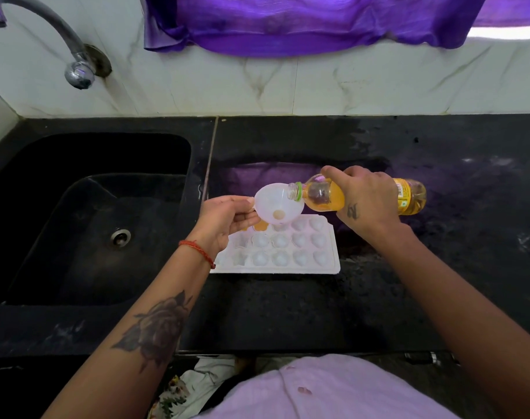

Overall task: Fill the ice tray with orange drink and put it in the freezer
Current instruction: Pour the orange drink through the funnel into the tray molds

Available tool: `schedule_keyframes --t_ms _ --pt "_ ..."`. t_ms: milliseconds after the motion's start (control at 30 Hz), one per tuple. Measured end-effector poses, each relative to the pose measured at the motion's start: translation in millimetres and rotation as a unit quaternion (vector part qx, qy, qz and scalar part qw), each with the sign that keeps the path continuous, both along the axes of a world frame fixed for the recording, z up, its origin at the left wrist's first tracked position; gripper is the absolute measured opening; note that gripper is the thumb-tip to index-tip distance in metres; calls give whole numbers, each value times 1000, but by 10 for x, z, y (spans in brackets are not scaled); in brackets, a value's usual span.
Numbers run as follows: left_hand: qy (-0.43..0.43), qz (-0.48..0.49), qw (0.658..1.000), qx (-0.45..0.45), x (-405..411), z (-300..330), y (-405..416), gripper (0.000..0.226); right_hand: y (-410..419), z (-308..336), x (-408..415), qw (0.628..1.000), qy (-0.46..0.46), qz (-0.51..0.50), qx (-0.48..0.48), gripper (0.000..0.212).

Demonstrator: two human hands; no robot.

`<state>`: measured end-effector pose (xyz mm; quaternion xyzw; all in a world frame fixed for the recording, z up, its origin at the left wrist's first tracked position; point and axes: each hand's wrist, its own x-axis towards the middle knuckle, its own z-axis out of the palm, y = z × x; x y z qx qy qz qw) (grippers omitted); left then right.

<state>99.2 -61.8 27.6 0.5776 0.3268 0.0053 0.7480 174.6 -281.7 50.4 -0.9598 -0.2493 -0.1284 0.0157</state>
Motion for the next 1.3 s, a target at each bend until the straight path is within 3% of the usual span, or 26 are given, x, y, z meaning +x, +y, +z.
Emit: schedule_keyframes --t_ms 1300 --pt "-4 -38 999 -6 145 60 -263 8 -300 56 34 999 16 -44 -6 64"
